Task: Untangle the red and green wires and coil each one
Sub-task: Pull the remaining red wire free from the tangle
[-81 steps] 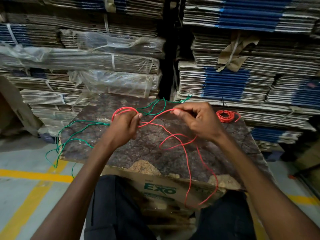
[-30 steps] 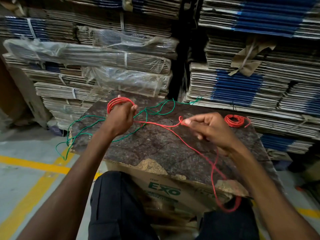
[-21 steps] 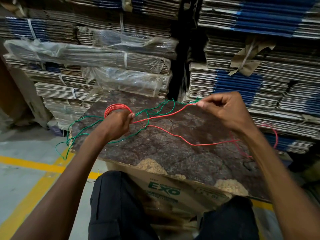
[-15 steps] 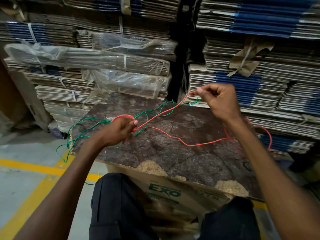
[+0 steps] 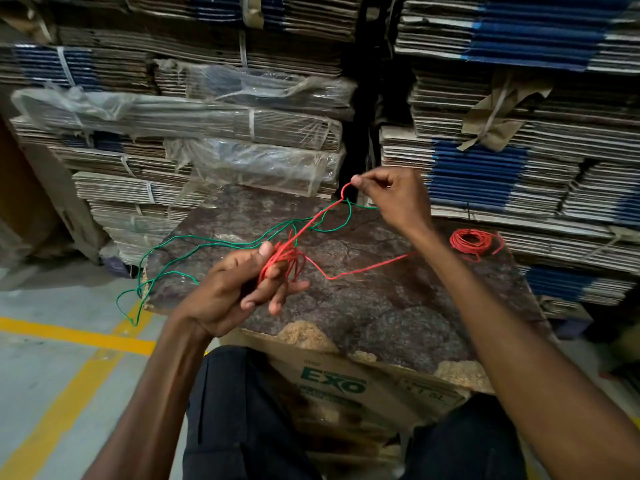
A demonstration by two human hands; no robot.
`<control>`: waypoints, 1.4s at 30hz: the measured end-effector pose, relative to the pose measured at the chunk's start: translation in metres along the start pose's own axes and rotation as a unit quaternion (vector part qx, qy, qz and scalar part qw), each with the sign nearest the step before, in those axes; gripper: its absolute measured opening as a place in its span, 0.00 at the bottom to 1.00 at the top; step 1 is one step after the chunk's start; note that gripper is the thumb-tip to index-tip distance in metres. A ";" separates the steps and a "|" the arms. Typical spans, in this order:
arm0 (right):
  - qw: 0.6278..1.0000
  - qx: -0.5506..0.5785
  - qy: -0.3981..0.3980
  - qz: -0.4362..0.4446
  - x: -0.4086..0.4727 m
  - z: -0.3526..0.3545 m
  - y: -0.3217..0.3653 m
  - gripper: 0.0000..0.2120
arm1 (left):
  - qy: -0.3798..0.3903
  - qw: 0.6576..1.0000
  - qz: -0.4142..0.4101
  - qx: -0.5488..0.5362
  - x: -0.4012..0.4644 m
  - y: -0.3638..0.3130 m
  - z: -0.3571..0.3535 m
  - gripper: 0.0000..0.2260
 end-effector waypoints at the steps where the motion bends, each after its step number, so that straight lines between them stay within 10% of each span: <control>1: 1.000 -0.012 0.014 -0.011 -0.003 -0.008 -0.006 0.15 | -0.006 0.999 -0.010 -0.034 0.001 -0.002 0.000 0.15; 6: 0.993 -0.018 0.115 -0.034 -0.024 -0.051 -0.029 0.12 | -0.009 0.955 -0.052 -0.291 0.009 -0.016 0.002 0.18; 12: 0.975 0.008 0.212 -0.073 -0.062 -0.072 -0.038 0.14 | -0.037 0.940 -0.143 -0.309 0.027 -0.046 0.022 0.19; 23: 0.947 0.104 0.293 -0.087 -0.136 -0.066 -0.013 0.01 | -0.273 0.930 -0.236 -0.076 0.065 -0.066 0.079 0.13; 26: 0.960 0.119 0.242 -0.080 -0.137 -0.049 -0.013 0.01 | -0.327 0.889 -0.266 0.177 0.059 -0.076 0.080 0.15; 33: 0.996 0.081 0.026 0.018 -0.118 0.021 -0.004 0.04 | -0.087 0.720 -0.173 0.666 0.067 -0.042 0.053 0.16; 39: 0.989 0.022 -0.079 0.125 -0.104 0.048 0.011 0.06 | 0.013 0.692 -0.136 0.709 0.066 -0.031 0.017 0.14; 42: 0.987 0.032 -0.095 0.129 -0.090 0.052 0.006 0.06 | 0.039 0.757 -0.053 0.650 0.064 -0.019 0.011 0.18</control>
Point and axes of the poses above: each hand's wrist, its own x-axis towards the middle knuckle, its own z-axis out of the back of the hand, y = z × x, the point moved 9 cm from there along x, towards the middle knuckle, and after that the axes turned 14 degrees about -z, right-handed, at the moved point
